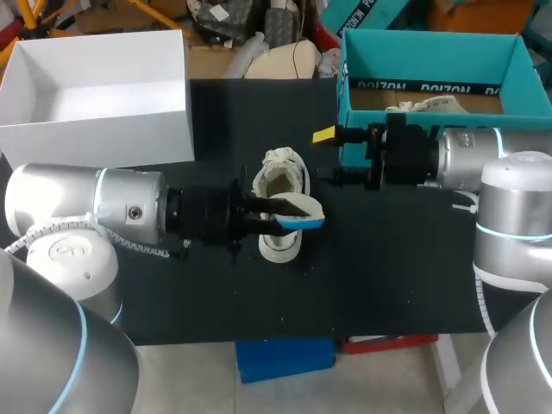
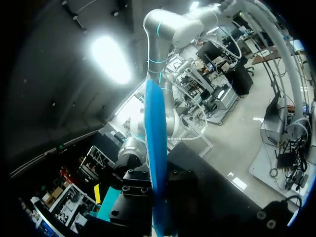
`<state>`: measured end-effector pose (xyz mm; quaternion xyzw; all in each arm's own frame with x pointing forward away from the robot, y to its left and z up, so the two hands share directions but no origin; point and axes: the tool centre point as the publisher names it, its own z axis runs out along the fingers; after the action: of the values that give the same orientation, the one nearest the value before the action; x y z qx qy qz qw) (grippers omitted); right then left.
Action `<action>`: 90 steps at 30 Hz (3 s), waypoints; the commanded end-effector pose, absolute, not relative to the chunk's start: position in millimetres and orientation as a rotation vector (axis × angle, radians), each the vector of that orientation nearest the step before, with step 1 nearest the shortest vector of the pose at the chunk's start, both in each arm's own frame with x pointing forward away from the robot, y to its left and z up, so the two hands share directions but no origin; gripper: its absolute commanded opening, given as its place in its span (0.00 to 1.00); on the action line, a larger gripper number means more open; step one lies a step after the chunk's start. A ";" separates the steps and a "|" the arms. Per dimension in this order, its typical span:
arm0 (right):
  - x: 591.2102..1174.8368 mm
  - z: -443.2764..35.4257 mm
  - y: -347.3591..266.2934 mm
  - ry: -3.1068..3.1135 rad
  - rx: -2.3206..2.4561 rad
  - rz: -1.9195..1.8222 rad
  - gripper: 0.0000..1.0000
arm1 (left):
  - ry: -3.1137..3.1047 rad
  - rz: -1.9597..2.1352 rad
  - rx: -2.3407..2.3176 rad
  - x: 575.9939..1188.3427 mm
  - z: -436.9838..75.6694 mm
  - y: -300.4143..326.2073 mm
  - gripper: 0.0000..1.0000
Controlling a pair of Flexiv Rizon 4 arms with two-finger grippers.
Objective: Take the shoe out of the shoebox, open the shoe tongue, remove and reinsert the insole, then place the shoe into the shoebox
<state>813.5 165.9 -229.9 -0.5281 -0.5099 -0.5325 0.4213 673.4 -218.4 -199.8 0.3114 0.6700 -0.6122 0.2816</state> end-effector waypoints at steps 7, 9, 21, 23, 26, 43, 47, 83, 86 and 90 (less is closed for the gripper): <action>813.0 -230.8 167.4 -1.277 -1.327 -1.335 1.00 | 1.332 -1.227 1.126 692.9 -254.1 -199.2 0.00; 813.0 -230.8 167.4 -1.277 -1.327 -1.335 1.00 | 1.287 -1.138 1.149 700.3 -262.3 -196.1 0.00; 813.0 -230.8 167.4 -1.277 -1.327 -1.335 1.00 | 1.241 -0.980 1.170 704.4 -269.5 -188.8 0.00; 813.0 -230.8 167.4 -1.277 -1.327 -1.335 1.00 | 1.241 -0.980 1.170 704.4 -269.5 -188.8 0.00; 813.0 -230.8 167.4 -1.277 -1.327 -1.335 1.00 | 1.241 -0.980 1.170 704.4 -269.5 -188.8 0.00; 813.0 -230.8 167.4 -1.277 -1.327 -1.335 1.00 | 1.105 -0.899 1.167 729.4 -266.4 -184.8 0.00; 813.0 -230.8 167.4 -1.277 -1.327 -1.335 1.00 | 1.134 -0.897 1.172 744.5 -267.7 -182.8 0.00; 820.6 -246.6 191.8 -1.411 -1.264 -1.215 1.00 | 1.154 -1.058 1.197 766.4 -272.5 -186.5 0.00; 818.6 -251.3 200.5 -1.414 -1.248 -1.213 1.00 | 1.154 -1.058 1.197 766.4 -272.5 -186.5 0.00; 816.5 -257.5 213.5 -1.396 -1.234 -1.218 0.90 | 1.154 -1.058 1.197 766.4 -272.5 -186.5 0.00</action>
<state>812.1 201.2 -248.4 -0.5014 -0.5645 -0.4874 0.4386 767.4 -186.0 -272.5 0.5058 0.4872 -0.4500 0.5515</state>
